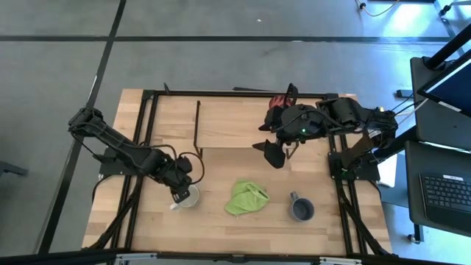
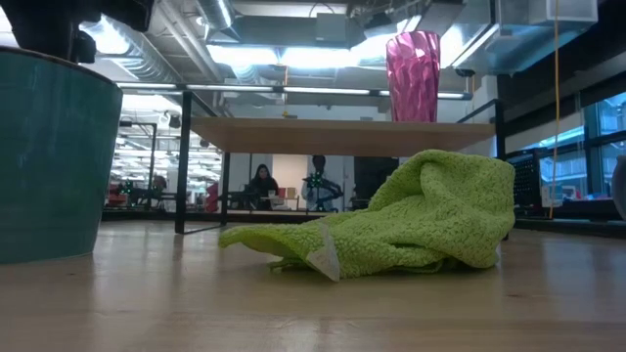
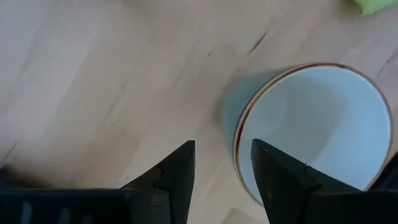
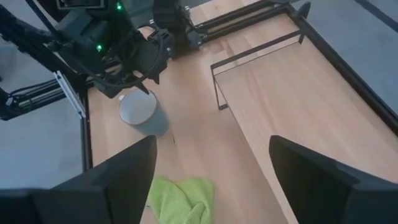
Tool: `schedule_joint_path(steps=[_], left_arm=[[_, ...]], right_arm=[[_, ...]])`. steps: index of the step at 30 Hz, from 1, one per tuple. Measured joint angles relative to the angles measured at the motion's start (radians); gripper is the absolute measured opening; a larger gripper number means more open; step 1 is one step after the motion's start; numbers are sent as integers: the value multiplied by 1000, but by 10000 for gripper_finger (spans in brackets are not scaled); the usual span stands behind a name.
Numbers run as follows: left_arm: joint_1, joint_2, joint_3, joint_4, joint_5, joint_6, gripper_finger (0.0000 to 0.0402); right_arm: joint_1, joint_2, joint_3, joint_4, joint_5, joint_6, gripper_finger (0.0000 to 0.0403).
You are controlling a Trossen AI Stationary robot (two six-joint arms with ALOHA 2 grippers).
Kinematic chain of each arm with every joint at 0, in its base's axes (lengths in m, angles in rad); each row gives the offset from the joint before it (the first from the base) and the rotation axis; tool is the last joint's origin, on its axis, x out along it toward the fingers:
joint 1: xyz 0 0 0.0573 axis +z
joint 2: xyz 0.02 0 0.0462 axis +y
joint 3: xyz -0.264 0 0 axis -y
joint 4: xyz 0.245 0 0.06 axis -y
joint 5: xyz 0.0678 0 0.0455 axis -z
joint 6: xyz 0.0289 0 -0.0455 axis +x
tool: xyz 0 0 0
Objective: Stack small to large cups/mugs on shelf
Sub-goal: Put the blue mug on the shelf
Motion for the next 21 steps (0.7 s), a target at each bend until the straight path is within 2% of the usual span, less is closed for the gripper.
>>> schedule_joint_path(steps=[7,21], left_arm=[[-1,6,-35,33,45,2,151],[-3,6,-122,153,39,-35,151]], right_arm=[[-1,-1,0,1,0,2,312],[-1,-1,0,1,2,53,312]])
